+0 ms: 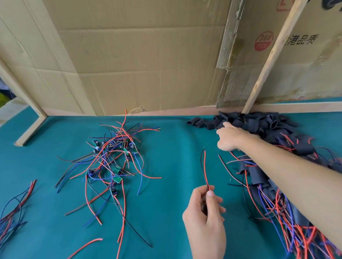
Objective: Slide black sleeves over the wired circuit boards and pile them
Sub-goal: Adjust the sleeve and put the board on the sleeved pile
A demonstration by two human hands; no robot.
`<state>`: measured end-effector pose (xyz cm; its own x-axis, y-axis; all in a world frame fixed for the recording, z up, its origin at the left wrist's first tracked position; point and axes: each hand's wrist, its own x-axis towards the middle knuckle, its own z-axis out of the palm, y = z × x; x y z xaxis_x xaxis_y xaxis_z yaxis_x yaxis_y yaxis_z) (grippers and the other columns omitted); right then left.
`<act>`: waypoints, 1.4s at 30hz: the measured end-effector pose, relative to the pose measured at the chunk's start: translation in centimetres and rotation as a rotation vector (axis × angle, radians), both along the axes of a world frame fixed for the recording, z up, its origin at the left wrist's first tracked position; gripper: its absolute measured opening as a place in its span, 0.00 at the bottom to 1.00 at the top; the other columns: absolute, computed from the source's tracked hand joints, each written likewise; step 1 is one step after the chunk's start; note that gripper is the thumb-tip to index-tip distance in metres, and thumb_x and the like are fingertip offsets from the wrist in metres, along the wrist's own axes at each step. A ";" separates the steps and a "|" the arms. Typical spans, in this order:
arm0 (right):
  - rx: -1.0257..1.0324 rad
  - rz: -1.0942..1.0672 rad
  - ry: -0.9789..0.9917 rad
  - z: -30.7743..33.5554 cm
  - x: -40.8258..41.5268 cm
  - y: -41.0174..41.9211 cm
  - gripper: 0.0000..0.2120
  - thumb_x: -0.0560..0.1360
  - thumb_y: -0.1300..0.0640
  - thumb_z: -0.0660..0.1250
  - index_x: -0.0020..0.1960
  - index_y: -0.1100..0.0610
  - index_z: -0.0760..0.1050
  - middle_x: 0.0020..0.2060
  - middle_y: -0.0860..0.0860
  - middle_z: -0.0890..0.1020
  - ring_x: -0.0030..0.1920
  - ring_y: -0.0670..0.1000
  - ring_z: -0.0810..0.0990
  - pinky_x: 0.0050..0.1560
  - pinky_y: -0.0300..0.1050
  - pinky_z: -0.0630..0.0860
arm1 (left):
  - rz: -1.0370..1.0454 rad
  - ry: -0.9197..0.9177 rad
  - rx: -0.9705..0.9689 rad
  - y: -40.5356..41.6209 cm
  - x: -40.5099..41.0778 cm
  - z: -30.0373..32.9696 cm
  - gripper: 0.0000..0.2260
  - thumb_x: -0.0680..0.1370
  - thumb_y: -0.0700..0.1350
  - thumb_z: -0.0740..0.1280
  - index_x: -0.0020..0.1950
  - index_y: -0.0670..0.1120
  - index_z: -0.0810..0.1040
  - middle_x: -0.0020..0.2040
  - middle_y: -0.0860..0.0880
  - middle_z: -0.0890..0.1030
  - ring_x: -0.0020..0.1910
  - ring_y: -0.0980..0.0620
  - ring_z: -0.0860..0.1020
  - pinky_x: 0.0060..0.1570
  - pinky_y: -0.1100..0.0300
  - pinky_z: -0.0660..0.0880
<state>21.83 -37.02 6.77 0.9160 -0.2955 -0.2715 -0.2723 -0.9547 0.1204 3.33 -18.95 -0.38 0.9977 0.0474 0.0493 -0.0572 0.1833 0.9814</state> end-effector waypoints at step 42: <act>1.594 -0.280 -0.834 4.0 -9.7 5.1 0.07 0.75 0.66 0.76 0.50 0.63 0.79 0.43 0.59 0.86 0.41 0.51 0.85 0.43 0.44 0.84 | -0.004 -0.006 -0.092 0.1 0.0 0.3 0.10 0.85 0.33 0.56 0.47 0.41 0.71 0.41 0.42 0.84 0.31 0.47 0.78 0.30 0.59 0.71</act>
<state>12.09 -31.90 10.75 0.9190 -0.3926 0.0357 0.0691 0.0712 -0.9951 3.30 -18.81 -0.08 0.9976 0.0479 0.0506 -0.0618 0.2732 0.9600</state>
